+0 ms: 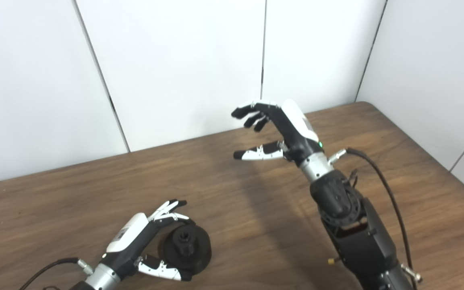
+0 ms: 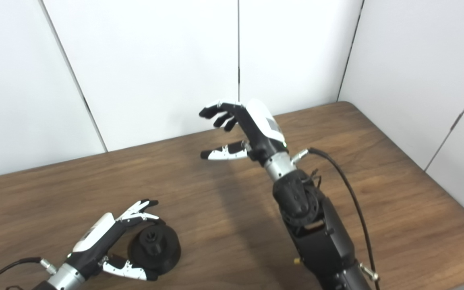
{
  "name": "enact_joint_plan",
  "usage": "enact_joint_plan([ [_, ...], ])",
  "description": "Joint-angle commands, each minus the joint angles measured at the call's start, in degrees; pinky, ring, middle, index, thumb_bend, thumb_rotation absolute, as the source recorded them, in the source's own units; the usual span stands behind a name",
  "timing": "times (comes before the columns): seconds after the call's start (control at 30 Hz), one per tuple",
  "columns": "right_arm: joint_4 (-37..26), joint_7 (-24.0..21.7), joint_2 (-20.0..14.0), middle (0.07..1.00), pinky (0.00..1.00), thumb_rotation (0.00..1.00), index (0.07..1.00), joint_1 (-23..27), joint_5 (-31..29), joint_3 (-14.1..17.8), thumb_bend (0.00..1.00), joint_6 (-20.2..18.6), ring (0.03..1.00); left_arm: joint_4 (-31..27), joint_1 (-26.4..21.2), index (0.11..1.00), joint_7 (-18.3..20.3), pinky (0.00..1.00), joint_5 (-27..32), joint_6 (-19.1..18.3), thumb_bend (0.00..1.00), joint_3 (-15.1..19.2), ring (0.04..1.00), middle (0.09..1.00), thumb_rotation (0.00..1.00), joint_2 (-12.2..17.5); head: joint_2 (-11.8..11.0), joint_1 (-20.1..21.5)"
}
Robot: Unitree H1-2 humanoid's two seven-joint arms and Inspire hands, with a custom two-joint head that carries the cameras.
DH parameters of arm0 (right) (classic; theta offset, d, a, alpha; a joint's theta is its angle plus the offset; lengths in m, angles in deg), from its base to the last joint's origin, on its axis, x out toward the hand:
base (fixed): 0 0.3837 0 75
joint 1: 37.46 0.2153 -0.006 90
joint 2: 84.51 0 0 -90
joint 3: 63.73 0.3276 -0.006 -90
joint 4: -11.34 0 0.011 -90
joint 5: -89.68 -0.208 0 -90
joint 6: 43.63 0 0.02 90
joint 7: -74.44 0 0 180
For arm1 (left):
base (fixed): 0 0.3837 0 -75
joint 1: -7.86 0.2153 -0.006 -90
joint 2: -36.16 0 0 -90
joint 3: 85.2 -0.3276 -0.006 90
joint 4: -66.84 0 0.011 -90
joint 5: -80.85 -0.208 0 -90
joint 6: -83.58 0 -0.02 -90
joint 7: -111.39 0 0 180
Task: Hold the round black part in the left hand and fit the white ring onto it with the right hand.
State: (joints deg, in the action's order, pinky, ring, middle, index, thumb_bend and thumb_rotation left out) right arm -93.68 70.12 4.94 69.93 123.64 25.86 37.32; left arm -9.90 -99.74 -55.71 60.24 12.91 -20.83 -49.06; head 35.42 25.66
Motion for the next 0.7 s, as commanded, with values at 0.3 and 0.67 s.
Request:
enact_joint_plan([
  [0.3, 7.2, -2.6, -12.0, 0.741, 0.54, 0.19, 0.673, 9.3, 8.9, -0.6, 0.63, -4.0, 0.676, 2.5, 1.2, 0.486, 4.2, 0.91, -2.0, -0.3, 0.52, 0.0, 1.000, 0.968, 0.07, 3.4, -0.4, 2.4],
  [0.67, 15.4, -11.4, -18.6, 0.794, 0.59, 0.27, 0.717, 12.6, 7.9, -2.9, 0.67, -7.7, 0.753, 2.7, 1.8, 0.486, 4.2, 0.92, -1.6, 0.7, 0.52, 0.6, 1.000, 0.962, 0.07, 3.9, -0.5, 3.1],
])
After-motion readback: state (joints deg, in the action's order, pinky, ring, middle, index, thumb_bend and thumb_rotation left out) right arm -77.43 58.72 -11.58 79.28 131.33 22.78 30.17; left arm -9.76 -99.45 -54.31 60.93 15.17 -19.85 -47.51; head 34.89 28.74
